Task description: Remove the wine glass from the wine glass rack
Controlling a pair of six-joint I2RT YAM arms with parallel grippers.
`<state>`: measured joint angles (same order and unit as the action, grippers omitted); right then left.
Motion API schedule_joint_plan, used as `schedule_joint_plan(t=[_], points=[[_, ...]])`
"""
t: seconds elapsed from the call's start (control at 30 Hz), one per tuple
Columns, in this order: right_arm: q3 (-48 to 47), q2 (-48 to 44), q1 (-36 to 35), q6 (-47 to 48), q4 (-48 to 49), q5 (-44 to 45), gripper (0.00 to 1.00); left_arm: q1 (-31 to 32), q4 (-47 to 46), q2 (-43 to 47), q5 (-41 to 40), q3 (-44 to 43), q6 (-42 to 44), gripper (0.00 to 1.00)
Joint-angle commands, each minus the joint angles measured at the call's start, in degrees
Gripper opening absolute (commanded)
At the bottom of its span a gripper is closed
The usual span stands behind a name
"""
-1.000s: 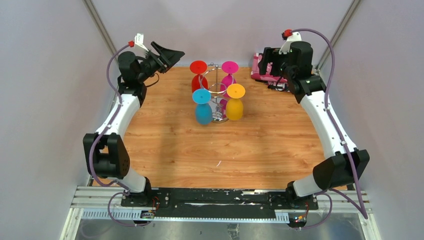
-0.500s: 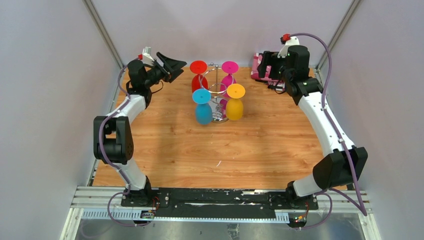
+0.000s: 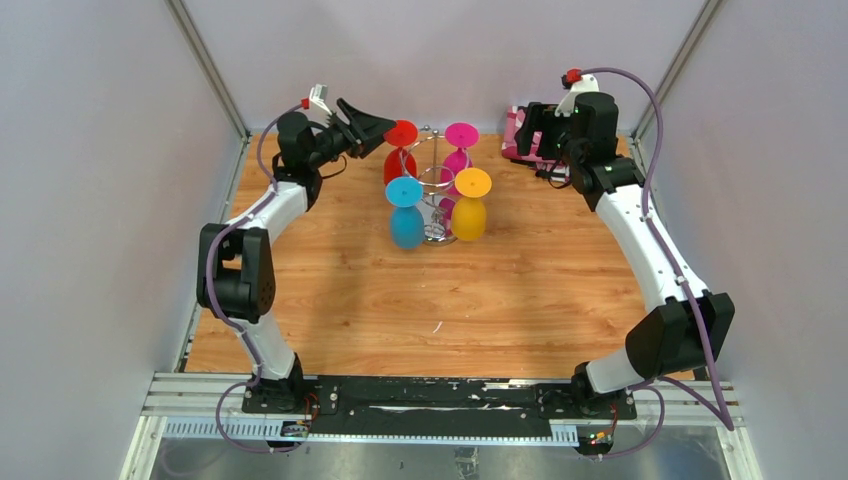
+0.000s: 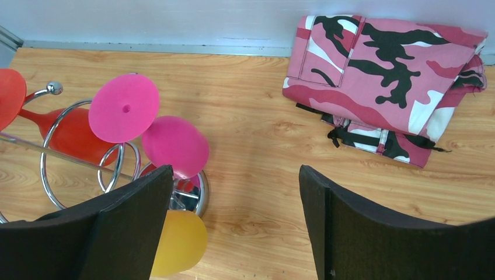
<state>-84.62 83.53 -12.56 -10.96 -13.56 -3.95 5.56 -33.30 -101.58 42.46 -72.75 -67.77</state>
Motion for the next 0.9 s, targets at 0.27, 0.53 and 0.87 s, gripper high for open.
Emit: schedule_joint_plan(t=[0.27,0.53,0.87], points=[[1.57,-0.30,1.06,-0.54,1.37,-0.74,0.81,1.38,-1.18,-1.46,-0.09,1.03,0.56,0.62],[2.50,-0.25,1.04,-1.30,2.61,-2.05,0.75,1.38,1.00,-1.56,-0.86,-0.33,2.41,0.43],[2.79,-0.03,1.08,-1.83,3.12,-2.62,0.72,0.97,6.12,-0.47,-2.07,-2.31,6.38,0.29]])
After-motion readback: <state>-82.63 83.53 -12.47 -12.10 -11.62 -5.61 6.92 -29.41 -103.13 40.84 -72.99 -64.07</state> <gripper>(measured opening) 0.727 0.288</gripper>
